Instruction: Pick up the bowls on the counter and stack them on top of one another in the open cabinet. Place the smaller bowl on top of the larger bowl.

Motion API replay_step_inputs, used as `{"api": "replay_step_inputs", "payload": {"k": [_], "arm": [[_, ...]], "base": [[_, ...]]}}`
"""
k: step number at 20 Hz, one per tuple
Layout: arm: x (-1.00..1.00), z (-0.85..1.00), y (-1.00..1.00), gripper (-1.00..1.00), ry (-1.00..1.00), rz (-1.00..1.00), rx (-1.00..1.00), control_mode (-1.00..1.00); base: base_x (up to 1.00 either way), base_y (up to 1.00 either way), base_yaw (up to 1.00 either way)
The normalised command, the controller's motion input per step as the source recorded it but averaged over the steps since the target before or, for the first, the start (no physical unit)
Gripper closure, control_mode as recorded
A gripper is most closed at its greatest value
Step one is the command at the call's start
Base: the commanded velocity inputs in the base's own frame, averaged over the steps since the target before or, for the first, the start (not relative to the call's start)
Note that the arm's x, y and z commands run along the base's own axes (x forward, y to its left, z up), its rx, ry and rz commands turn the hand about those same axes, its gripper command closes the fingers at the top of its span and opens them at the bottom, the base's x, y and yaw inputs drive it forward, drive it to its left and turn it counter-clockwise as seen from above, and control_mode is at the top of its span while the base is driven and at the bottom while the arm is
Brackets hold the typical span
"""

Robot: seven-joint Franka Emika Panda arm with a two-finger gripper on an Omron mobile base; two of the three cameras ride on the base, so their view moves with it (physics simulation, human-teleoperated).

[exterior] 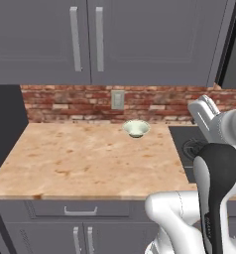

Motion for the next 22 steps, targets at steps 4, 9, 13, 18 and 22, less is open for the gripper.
{"api": "replay_step_inputs", "payload": {"k": [4,9,13,18,22], "arm": [[0.0,0.0,0.0,-1.0,0.0,0.0,0.0,1.0],[0.0,0.0,0.0,-1.0,0.0,0.0,0.0,1.0],[0.0,0.0,0.0,-1.0,0.0,0.0,0.0,1.0],[0.02,0.0,-0.12,-1.0,-0.04,0.03,0.0,-1.0],[-0.01,-0.02,-0.14,-1.0,-0.06,0.03,0.0,-1.0]], "base": [[0.44,-0.23,0.06],[0.41,-0.22,0.06],[0.24,-0.19,0.06],[0.04,-0.08,0.02],[0.0,0.0,0.0]]}}
